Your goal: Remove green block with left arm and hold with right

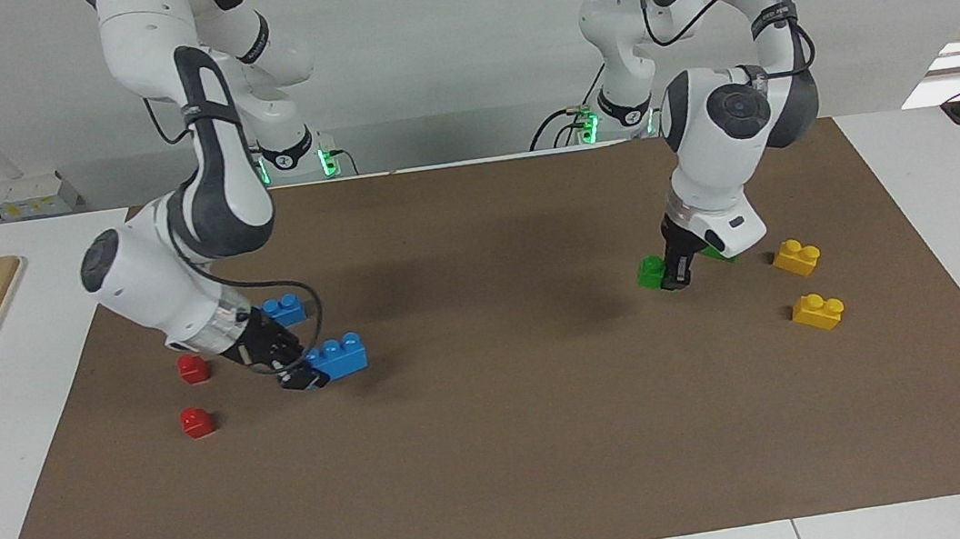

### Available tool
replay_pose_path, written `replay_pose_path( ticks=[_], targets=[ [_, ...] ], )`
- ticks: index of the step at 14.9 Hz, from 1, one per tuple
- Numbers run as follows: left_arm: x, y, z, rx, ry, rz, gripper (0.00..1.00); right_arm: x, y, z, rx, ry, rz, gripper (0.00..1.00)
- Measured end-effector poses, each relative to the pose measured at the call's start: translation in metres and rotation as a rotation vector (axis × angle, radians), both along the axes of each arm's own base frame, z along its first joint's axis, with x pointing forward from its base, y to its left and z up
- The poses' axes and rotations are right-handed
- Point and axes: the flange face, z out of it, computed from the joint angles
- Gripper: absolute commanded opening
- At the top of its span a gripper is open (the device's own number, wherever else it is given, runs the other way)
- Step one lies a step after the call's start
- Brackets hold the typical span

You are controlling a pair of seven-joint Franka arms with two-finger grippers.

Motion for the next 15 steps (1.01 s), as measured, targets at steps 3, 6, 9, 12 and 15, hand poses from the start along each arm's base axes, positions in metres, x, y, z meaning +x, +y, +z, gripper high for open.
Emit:
replay_pose_path(
  ticks=[3, 6, 9, 12, 15],
  targets=[
    [0.005, 0.037, -0.008, -0.005, -0.031, -0.047, 0.0, -0.009, -0.041, -0.036, 0.054, 0.07, -0.09, 0.0],
    [0.008, 0.071, -0.019, -0.006, -0.061, -0.09, 0.0, -0.018, -0.056, -0.069, 0.093, 0.141, -0.141, 0.0],
    [0.01, 0.106, -0.032, -0.002, -0.075, -0.131, 0.0, -0.027, -0.054, -0.094, 0.1, 0.194, -0.15, 0.0],
    [0.016, 0.113, -0.055, -0.004, -0.084, -0.13, 0.0, -0.029, -0.051, -0.098, 0.111, 0.212, -0.161, 0.0],
    [0.021, 0.123, -0.07, -0.005, -0.095, -0.116, 0.0, -0.031, -0.052, -0.1, 0.123, 0.218, -0.175, 0.0]
  ],
)
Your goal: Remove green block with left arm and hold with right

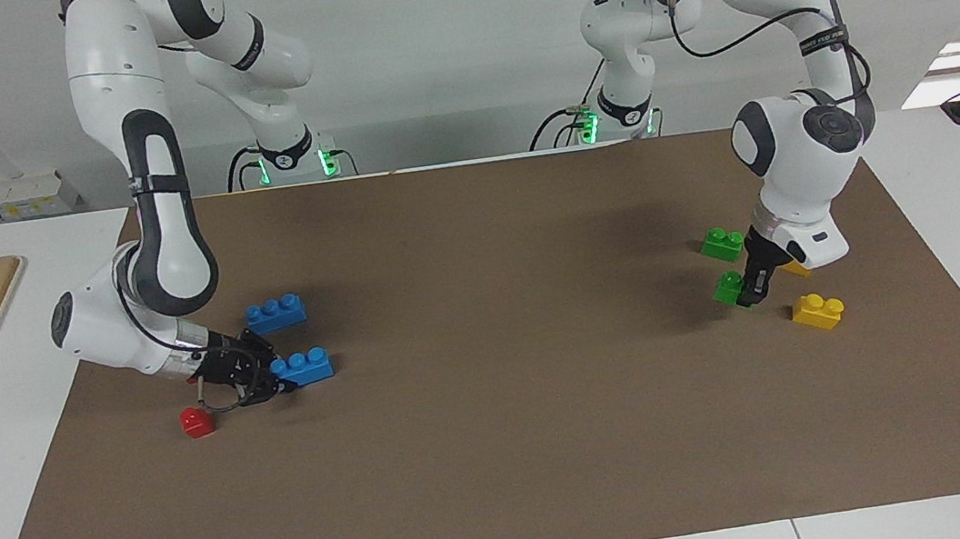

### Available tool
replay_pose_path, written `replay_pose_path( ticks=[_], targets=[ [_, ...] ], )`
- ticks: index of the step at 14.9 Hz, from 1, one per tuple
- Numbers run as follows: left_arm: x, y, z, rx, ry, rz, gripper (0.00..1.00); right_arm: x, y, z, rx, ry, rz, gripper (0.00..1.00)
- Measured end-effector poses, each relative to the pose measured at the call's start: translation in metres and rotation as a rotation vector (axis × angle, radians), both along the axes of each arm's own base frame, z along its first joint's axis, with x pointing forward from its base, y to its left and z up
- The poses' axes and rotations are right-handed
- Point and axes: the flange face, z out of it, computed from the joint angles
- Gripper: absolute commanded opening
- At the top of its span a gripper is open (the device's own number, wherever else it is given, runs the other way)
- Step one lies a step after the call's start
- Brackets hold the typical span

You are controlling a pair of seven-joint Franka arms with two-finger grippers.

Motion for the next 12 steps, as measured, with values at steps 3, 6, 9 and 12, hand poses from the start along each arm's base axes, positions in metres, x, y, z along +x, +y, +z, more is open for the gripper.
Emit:
replay_pose_path(
  ticks=[3, 6, 9, 12],
  targets=[
    [0.002, 0.01, -0.013, -0.001, 0.003, 0.009, 0.0, -0.001, -0.001, -0.001, 0.005, 0.002, -0.007, 0.0],
    [0.004, 0.014, -0.02, -0.002, -0.001, 0.01, 0.0, -0.001, -0.001, -0.001, 0.004, 0.0, -0.006, 0.58],
    [0.005, 0.018, -0.024, -0.001, 0.001, 0.001, 0.0, 0.0, -0.004, -0.001, -0.004, -0.013, -0.011, 0.84],
    [0.005, 0.02, -0.027, 0.0, 0.004, -0.014, 0.0, 0.004, -0.012, 0.004, -0.014, -0.035, -0.023, 0.98]
  ],
)
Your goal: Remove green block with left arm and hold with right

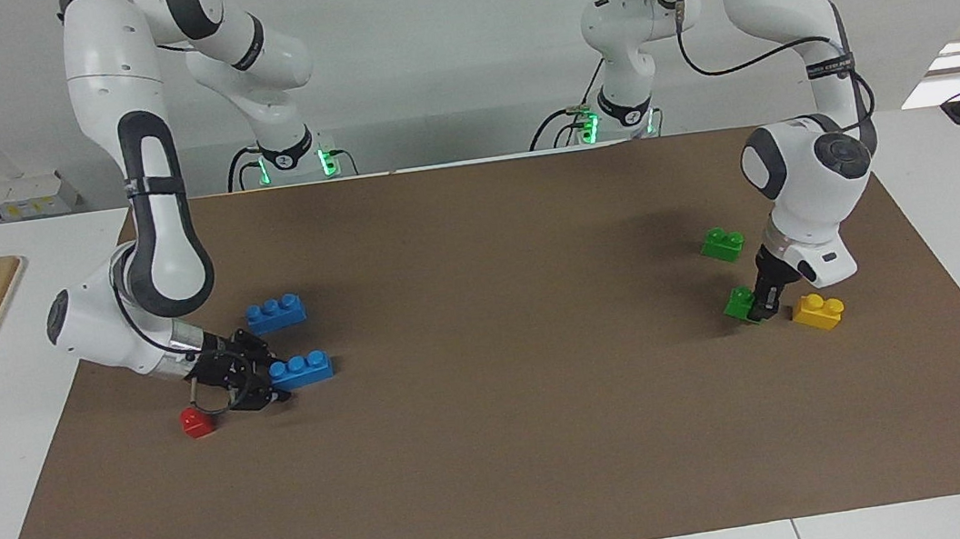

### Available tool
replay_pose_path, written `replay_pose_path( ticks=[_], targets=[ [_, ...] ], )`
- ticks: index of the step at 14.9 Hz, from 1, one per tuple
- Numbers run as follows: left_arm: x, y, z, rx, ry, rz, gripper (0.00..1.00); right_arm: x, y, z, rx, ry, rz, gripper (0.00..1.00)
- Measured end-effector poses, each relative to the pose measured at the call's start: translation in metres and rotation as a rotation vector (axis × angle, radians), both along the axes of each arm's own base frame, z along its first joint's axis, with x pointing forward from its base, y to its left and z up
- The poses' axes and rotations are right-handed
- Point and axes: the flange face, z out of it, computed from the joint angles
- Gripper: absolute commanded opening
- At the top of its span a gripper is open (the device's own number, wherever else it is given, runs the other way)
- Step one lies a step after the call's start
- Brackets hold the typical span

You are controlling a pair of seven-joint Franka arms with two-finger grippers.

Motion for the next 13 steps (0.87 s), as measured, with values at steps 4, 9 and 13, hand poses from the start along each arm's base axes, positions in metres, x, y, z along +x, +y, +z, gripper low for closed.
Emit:
replay_pose_path(
  ticks=[4, 9, 13],
  targets=[
    [0.0, 0.0, 0.0, 0.002, -0.001, -0.023, 0.63, 0.011, -0.012, 0.032, 0.002, -0.044, 0.014, 0.99],
    [0.0, 0.0, -0.001, 0.004, 0.002, -0.054, 1.0, 0.02, -0.026, 0.1, -0.122, -0.143, 0.202, 1.0],
    [0.004, 0.0, 0.019, 0.007, -0.018, -0.059, 1.0, 0.02, -0.031, 0.153, -0.224, -0.279, 0.598, 1.0]
  ],
)
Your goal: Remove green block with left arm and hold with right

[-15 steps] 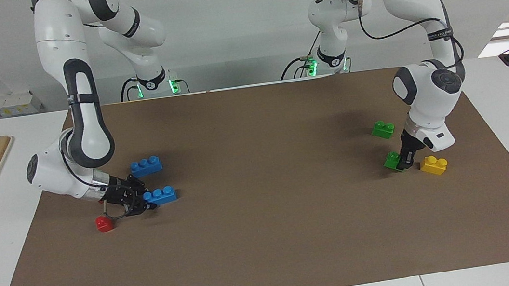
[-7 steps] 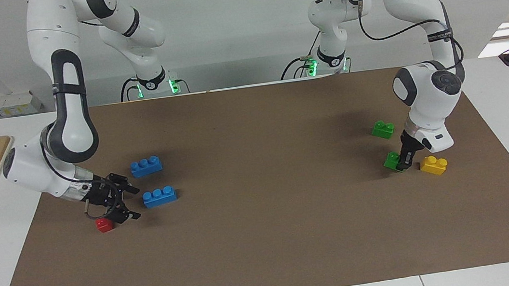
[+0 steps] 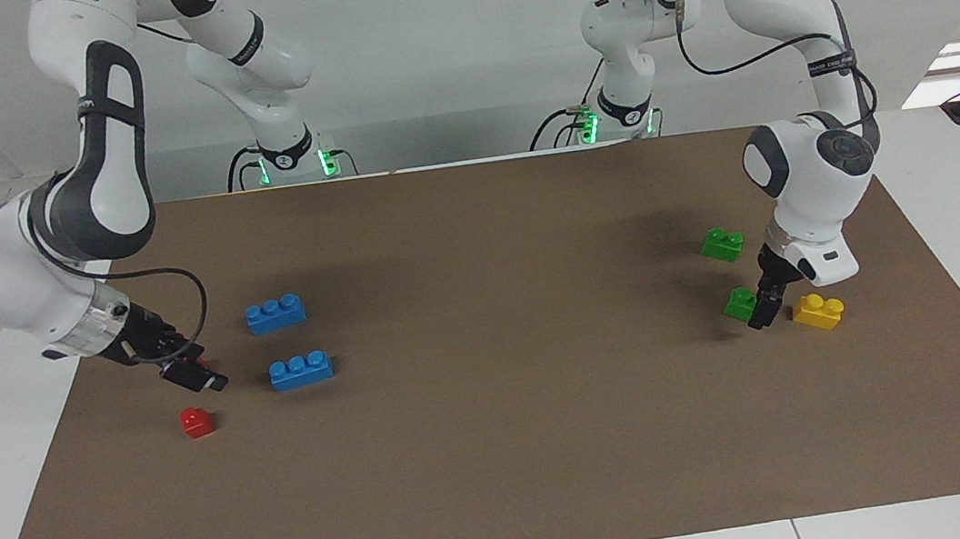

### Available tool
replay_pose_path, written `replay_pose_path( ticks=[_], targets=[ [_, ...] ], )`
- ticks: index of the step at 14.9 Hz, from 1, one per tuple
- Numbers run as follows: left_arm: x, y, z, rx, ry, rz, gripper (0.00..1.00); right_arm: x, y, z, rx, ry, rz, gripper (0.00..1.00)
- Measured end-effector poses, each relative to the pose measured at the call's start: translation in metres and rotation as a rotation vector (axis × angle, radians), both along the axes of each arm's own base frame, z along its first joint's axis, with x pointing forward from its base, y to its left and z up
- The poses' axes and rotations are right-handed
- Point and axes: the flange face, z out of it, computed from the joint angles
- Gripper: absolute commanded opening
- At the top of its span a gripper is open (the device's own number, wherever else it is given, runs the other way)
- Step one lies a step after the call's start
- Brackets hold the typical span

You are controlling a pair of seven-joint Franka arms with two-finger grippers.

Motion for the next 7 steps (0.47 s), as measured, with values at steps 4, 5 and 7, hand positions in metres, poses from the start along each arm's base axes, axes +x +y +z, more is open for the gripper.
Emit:
replay_pose_path(
  ticks=[4, 5, 7],
  targets=[
    [0.005, -0.004, 0.063, 0.011, 0.008, -0.077, 1.0, -0.014, -0.002, 0.058, -0.12, -0.099, 0.363, 1.0],
    [0.005, -0.005, 0.081, 0.016, 0.012, -0.123, 1.0, -0.021, -0.001, 0.076, -0.149, -0.115, 0.423, 1.0],
    [0.004, -0.006, 0.11, 0.029, 0.021, -0.249, 1.0, -0.036, 0.007, 0.111, -0.185, -0.136, 0.511, 1.0]
  ],
)
